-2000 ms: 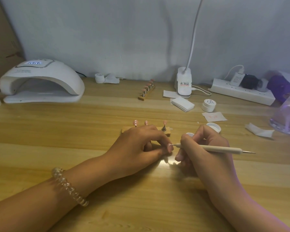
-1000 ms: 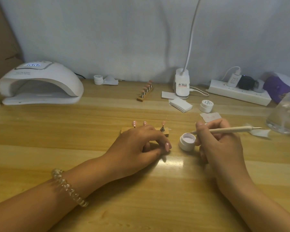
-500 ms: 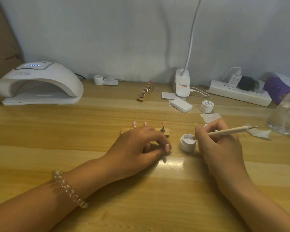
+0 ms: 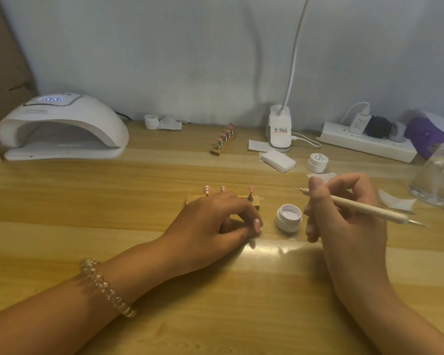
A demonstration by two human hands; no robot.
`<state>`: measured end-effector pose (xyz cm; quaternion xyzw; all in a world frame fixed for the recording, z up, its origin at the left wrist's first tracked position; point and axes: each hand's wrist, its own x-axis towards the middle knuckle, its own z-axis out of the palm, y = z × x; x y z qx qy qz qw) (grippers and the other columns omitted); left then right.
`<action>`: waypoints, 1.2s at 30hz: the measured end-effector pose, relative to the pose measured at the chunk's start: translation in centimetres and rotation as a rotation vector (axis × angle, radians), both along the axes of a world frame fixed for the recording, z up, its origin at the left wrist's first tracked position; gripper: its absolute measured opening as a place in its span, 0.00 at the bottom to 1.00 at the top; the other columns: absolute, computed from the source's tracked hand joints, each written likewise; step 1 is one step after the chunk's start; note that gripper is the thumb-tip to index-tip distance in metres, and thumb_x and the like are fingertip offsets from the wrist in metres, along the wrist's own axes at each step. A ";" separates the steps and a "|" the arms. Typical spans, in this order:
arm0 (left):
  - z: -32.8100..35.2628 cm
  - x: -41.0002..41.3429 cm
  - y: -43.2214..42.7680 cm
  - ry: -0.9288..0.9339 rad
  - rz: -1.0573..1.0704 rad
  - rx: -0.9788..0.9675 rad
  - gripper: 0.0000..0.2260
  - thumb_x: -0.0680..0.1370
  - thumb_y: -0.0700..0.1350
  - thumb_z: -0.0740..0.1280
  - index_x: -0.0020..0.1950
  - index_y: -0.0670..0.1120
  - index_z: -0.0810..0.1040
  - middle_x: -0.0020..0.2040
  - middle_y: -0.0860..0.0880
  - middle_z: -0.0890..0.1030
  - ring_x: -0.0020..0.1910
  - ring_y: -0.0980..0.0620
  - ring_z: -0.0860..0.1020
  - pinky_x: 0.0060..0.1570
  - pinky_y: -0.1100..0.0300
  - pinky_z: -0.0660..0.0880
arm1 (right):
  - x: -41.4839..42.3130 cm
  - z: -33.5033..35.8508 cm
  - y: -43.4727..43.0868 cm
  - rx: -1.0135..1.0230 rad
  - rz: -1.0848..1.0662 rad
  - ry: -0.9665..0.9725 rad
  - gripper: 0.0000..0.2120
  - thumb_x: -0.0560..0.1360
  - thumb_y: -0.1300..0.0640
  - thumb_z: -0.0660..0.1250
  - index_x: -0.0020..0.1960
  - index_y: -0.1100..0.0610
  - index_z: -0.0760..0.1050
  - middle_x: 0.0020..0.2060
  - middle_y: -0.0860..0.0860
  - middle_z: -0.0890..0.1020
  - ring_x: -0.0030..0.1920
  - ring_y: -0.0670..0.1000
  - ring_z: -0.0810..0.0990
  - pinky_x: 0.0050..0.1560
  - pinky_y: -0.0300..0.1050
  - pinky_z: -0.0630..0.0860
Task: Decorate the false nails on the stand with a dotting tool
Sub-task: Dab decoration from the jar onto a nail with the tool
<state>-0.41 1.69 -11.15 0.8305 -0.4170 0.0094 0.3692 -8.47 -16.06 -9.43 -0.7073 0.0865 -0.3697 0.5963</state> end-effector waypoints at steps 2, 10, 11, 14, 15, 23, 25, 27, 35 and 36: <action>0.0 0.0 0.0 0.014 -0.005 -0.005 0.03 0.77 0.45 0.72 0.47 0.53 0.82 0.46 0.59 0.82 0.32 0.55 0.73 0.38 0.67 0.65 | -0.4 0.1 0.7 0.076 0.080 0.012 0.11 0.77 0.55 0.70 0.41 0.58 0.69 0.28 0.55 0.79 0.22 0.48 0.73 0.23 0.39 0.71; 0.0 0.0 0.0 0.018 -0.009 -0.015 0.03 0.76 0.45 0.72 0.46 0.53 0.81 0.44 0.57 0.81 0.31 0.54 0.73 0.37 0.65 0.65 | -0.2 -0.6 1.6 0.182 0.220 0.244 0.14 0.71 0.59 0.67 0.31 0.52 0.65 0.24 0.56 0.79 0.22 0.49 0.73 0.24 0.36 0.69; 0.0 0.0 -0.1 0.017 -0.006 -0.012 0.03 0.76 0.45 0.72 0.46 0.53 0.81 0.44 0.57 0.81 0.31 0.54 0.73 0.37 0.65 0.65 | -0.2 -0.6 1.7 0.163 0.234 0.256 0.12 0.70 0.58 0.67 0.32 0.53 0.65 0.24 0.56 0.80 0.22 0.49 0.73 0.24 0.36 0.70; 0.0 0.1 -0.1 0.014 0.001 -0.010 0.03 0.76 0.46 0.72 0.46 0.54 0.81 0.44 0.57 0.81 0.31 0.54 0.73 0.37 0.64 0.65 | -0.3 -0.6 1.8 0.133 0.244 0.280 0.11 0.70 0.57 0.67 0.35 0.57 0.66 0.25 0.57 0.80 0.23 0.49 0.75 0.25 0.39 0.71; 0.0 0.0 -0.1 0.017 0.000 -0.011 0.03 0.76 0.45 0.72 0.46 0.54 0.81 0.44 0.57 0.81 0.31 0.54 0.73 0.38 0.64 0.65 | -0.3 -0.6 1.8 0.133 0.244 0.289 0.11 0.70 0.57 0.67 0.35 0.57 0.66 0.25 0.57 0.81 0.24 0.49 0.75 0.25 0.40 0.72; 0.2 0.0 -0.1 0.020 0.007 -0.004 0.05 0.76 0.43 0.72 0.46 0.53 0.82 0.44 0.57 0.81 0.31 0.55 0.73 0.38 0.66 0.64 | -0.3 -0.5 1.9 0.113 0.239 0.316 0.12 0.72 0.56 0.67 0.37 0.58 0.65 0.26 0.57 0.81 0.25 0.50 0.75 0.30 0.49 0.74; 0.2 0.0 0.0 0.015 0.005 0.000 0.05 0.76 0.43 0.72 0.46 0.53 0.82 0.44 0.57 0.81 0.32 0.56 0.73 0.38 0.65 0.65 | -0.3 -0.4 1.9 0.117 0.230 0.305 0.12 0.71 0.55 0.67 0.36 0.57 0.65 0.26 0.57 0.81 0.24 0.49 0.75 0.28 0.46 0.73; 0.2 -0.1 0.0 0.012 0.001 0.002 0.05 0.76 0.43 0.72 0.46 0.53 0.82 0.44 0.57 0.81 0.32 0.55 0.73 0.38 0.64 0.65 | -0.3 -0.3 1.9 0.125 0.231 0.300 0.12 0.71 0.55 0.67 0.35 0.56 0.65 0.26 0.57 0.81 0.24 0.49 0.75 0.26 0.43 0.72; 0.2 -0.1 -0.1 0.018 -0.001 -0.007 0.02 0.76 0.45 0.72 0.46 0.52 0.82 0.44 0.56 0.81 0.32 0.53 0.73 0.39 0.61 0.69 | -0.3 -0.3 1.9 0.151 0.210 0.205 0.13 0.75 0.61 0.67 0.35 0.57 0.65 0.24 0.56 0.80 0.23 0.48 0.74 0.25 0.39 0.71; 0.2 -0.1 0.0 0.022 -0.002 -0.010 0.02 0.76 0.45 0.72 0.47 0.52 0.82 0.45 0.56 0.82 0.32 0.53 0.73 0.39 0.61 0.69 | -0.3 -0.2 1.8 0.165 0.188 0.158 0.14 0.76 0.63 0.67 0.35 0.57 0.65 0.24 0.56 0.79 0.22 0.48 0.73 0.24 0.38 0.71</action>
